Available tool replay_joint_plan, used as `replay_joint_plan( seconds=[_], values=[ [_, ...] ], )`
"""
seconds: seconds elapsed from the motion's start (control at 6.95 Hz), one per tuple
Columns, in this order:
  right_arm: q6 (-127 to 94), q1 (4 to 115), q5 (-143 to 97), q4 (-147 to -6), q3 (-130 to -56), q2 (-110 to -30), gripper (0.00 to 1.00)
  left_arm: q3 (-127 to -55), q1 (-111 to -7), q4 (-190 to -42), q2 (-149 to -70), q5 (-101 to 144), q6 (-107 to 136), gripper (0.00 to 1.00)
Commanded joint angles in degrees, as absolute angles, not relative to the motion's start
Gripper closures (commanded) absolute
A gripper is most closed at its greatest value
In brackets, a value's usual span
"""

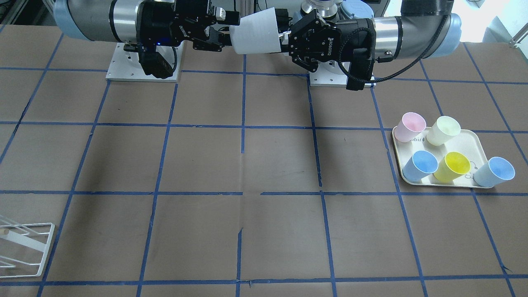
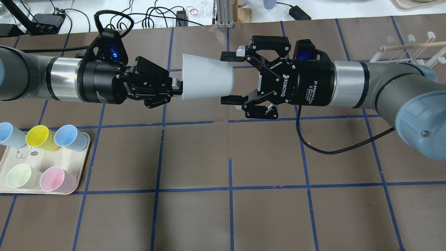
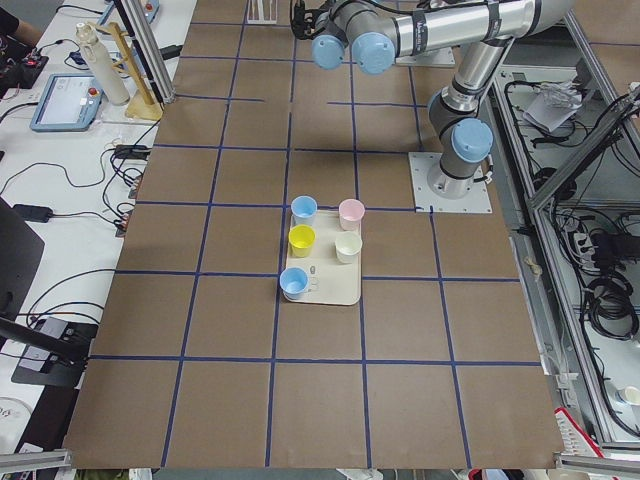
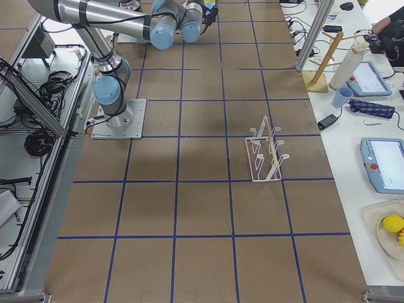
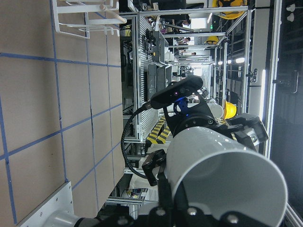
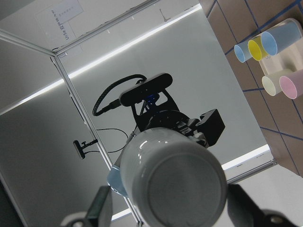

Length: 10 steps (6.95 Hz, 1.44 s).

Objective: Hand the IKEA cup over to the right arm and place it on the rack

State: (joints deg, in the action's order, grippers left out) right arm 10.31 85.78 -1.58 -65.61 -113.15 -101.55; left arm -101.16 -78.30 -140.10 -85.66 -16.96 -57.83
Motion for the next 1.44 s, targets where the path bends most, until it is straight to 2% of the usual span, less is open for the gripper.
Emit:
replay_joint_plan(
  seconds=[0.0, 0.14, 0.58, 0.72, 0.86, 1.01, 1.15, 1.29],
  values=[
    [10.3, 85.8, -1.6, -65.6, -113.2, -101.6, 0.21, -101.2, -78.2, -140.1, -85.8, -17.0, -57.8, 1.00],
    [10.3, 85.8, -1.6, -65.6, -113.2, -101.6, 0.22, -101.2, -78.3, -140.1, -85.8, -17.0, -57.8, 1.00],
    [10.2, 85.8, -1.6, -65.7, -113.1, -101.3, 0.51, -101.3, -78.3, -140.1, -85.8, -17.0, -57.8, 1.00],
    [10.2, 85.8, -1.6, -65.7, -113.1, -101.3, 0.64, -101.3, -78.2, -140.1, -85.9, -17.0, -57.8, 1.00],
    [10.2, 85.7, -1.6, -65.7, -113.1, -101.3, 0.71, -101.3, -78.2, -140.1, -86.1, -17.0, -57.8, 1.00],
    [10.2, 85.4, -1.6, -65.7, -113.0, -101.1, 0.77, -101.2, -78.2, -140.1, -86.1, -17.0, -57.8, 0.74],
    [10.2, 85.1, -1.5, -65.7, -112.3, -100.9, 0.84, -101.2, -78.2, -140.2, -86.1, -16.9, -57.7, 0.18],
    [10.0, 84.9, -1.6, -65.7, -111.4, -100.9, 0.87, -101.2, -78.2, -140.2, -86.0, -16.9, -57.6, 0.10]
  ],
)
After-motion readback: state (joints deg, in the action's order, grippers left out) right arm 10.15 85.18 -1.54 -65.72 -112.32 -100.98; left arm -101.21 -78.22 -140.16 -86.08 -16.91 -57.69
